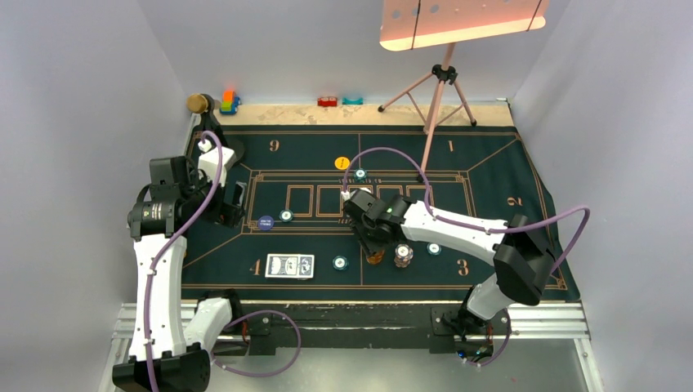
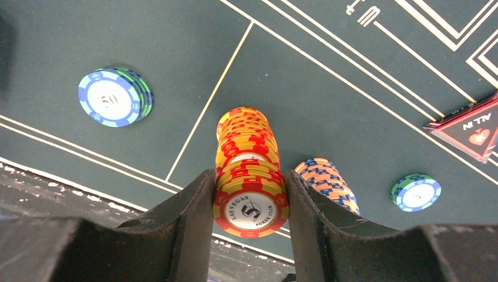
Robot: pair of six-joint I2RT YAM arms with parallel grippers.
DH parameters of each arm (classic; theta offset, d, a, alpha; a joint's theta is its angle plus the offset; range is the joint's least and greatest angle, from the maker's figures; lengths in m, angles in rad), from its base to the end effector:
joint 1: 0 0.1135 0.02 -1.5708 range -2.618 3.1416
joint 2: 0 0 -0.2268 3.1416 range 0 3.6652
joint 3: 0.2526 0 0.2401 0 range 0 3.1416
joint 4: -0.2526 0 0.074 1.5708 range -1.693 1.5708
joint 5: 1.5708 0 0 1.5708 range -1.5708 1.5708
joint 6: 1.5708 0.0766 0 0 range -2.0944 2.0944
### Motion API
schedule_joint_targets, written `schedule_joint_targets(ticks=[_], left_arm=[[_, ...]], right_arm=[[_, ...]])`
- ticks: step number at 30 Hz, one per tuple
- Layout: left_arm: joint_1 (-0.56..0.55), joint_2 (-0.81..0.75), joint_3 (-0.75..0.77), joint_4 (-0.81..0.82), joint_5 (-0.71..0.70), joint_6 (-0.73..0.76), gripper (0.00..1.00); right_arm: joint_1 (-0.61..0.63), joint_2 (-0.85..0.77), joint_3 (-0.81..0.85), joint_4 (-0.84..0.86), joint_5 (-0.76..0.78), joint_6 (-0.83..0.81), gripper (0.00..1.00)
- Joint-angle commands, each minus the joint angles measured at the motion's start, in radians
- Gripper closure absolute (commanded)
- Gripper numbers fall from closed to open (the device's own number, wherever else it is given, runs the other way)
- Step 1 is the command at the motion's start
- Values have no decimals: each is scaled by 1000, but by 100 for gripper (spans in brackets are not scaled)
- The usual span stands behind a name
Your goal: Distribute texas hold em gaming equipment
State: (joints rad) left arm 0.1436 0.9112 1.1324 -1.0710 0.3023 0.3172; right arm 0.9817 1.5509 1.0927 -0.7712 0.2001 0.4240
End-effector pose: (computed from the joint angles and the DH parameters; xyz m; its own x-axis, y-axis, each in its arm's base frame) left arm 0.1931 0.0049 0.2918 -0.6883 0.2014 -0.6970 0.2869 0.9579 -0.0066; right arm 0.1796 0.2413 0.1508 -0.7972 -0.4673 -0.3822 -0.4936 0.8691 -0.0330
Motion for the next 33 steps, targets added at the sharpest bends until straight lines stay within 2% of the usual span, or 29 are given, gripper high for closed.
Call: schedule_joint_targets(ticks=[1,7,15,19,24,33], left_arm=[[5,-13,2,12,10,9,0],[5,-10,-16,48,2,-29,0],[7,35,-2,71,-10,-99,0],[11,25,-20,137,-30,-176,0],[11,51,-28,147,-13,-185,0],[11,54,-29,150,-8,-183,0]], right_arm=[[4,-38,114,-38,40,-32,70],[4,97,337,-60,18,-79,78],[5,435,698,-28,-63,-108,82],[10,573,829,-8,-107,-103,82],[35,679,918,25,-118,-86,82],[75,773,947,102,-136,-44,79]])
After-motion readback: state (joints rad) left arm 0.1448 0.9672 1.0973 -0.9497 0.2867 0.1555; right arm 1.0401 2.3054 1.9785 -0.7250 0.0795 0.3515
